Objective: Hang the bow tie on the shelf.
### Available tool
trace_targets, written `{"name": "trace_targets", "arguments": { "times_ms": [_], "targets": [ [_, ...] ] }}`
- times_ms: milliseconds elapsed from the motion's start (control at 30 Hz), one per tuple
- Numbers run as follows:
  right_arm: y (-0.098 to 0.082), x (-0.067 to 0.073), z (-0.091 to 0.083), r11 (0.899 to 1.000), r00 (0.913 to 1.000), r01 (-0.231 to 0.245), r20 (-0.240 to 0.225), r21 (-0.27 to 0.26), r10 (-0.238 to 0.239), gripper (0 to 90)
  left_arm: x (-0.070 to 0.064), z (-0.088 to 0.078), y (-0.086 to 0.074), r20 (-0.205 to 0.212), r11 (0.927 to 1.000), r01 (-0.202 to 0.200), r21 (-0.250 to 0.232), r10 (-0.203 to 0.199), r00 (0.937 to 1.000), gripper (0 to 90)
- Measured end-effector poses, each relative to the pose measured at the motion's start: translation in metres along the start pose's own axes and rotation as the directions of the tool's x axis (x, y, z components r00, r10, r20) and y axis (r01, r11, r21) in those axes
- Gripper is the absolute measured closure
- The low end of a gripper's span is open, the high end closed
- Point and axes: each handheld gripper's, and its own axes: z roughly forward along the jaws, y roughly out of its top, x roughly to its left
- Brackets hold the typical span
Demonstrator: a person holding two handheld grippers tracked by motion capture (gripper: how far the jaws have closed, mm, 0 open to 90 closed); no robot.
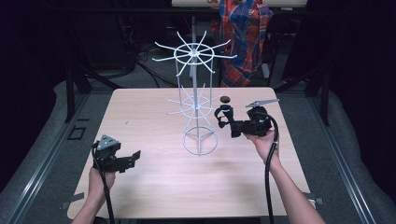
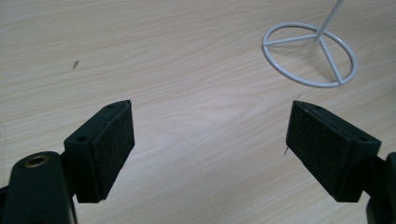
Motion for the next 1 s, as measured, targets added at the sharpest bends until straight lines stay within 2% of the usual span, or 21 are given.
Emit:
{"name": "trace_targets", "arguments": {
  "times_ms": [267,867,1000],
  "targets": [
    [0.001,-0.001,0.006,0.999,0.9995,-0.032,0.001,-0.008,0.032,75.3,0.000,0.000,0.000,0.000,1.0000,-0.001,0.004,0.001,1.0000,15.7],
    [0.008,0.013,0.008,1.000,0.9999,0.011,-0.009,-0.022,-0.011,74.7,0.001,0.000,0.000,-0.003,1.0000,-0.002,0.001,0.002,1.0000,15.7],
    [0.008,0.014,0.010,1.000,0.9996,0.026,-0.007,-0.003,-0.026,74.3,0.000,0.000,0.000,-0.003,1.0000,0.003,-0.002,-0.003,1.0000,15.7]
  ]
}}
